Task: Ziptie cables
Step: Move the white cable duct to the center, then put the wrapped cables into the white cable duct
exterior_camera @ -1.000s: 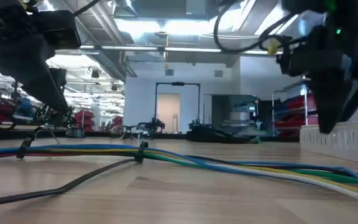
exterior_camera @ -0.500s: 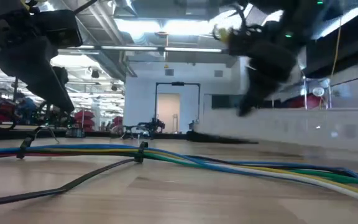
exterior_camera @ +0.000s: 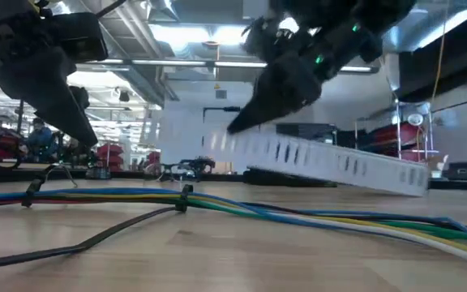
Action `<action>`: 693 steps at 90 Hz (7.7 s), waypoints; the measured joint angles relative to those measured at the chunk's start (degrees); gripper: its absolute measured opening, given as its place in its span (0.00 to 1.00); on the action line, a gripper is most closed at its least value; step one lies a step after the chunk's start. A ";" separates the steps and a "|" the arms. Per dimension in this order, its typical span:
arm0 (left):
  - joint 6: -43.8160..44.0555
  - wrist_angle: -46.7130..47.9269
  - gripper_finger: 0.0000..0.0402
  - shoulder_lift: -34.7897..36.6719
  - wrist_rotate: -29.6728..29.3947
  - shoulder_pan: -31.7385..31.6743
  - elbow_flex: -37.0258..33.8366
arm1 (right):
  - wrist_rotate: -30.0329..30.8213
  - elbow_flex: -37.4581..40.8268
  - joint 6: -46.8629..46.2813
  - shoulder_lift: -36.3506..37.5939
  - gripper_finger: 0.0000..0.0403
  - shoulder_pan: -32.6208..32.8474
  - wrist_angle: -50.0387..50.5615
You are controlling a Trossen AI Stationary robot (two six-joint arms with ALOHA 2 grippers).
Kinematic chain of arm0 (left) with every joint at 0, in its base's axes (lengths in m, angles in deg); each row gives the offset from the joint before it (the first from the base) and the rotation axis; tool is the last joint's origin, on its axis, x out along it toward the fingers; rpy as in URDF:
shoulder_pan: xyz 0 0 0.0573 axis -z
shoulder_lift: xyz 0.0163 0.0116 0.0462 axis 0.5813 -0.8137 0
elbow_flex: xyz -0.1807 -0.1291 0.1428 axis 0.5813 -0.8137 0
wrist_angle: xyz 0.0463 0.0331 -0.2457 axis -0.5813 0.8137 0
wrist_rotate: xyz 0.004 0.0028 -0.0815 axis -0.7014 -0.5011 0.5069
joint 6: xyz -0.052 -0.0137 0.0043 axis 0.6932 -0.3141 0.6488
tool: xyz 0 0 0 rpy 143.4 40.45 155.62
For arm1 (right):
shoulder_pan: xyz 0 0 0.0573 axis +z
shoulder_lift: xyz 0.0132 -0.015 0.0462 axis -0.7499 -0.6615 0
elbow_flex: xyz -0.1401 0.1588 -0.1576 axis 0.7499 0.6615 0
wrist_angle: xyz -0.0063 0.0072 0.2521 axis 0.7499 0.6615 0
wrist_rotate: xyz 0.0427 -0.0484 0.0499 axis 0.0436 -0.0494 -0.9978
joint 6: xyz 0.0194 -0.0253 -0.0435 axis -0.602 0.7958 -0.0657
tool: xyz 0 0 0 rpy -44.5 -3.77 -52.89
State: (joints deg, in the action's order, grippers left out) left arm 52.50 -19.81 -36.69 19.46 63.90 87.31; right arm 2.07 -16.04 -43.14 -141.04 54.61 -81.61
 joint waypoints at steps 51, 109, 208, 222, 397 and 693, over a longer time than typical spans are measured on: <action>-2.94 -0.24 0.40 0.83 0.53 -0.02 0.02 | -4.02 -13.70 -5.72 -9.92 0.01 0.69 7.69; -4.85 -0.32 0.31 0.81 1.17 -0.07 0.00 | -4.04 -15.77 -5.69 -9.92 0.01 0.69 8.56; -2.95 19.56 0.52 8.45 3.99 6.06 8.00 | -4.10 -29.85 -1.34 -8.36 0.55 2.12 32.36; 0.22 19.45 0.52 5.83 4.03 9.18 8.00 | -4.38 -28.97 -1.32 -8.26 0.55 6.21 32.53; 6.73 6.13 0.02 -21.64 -0.01 17.08 11.46 | 7.16 -16.46 -23.97 -20.03 0.03 21.22 16.69; -21.38 11.98 0.39 -10.22 1.86 -6.84 12.15 | 8.94 -16.49 1.87 1.20 0.42 1.04 45.94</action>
State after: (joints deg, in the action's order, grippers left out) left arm 31.12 -7.83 -46.91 21.32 57.06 99.46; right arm 11.01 -32.53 -41.27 -139.84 55.66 -35.67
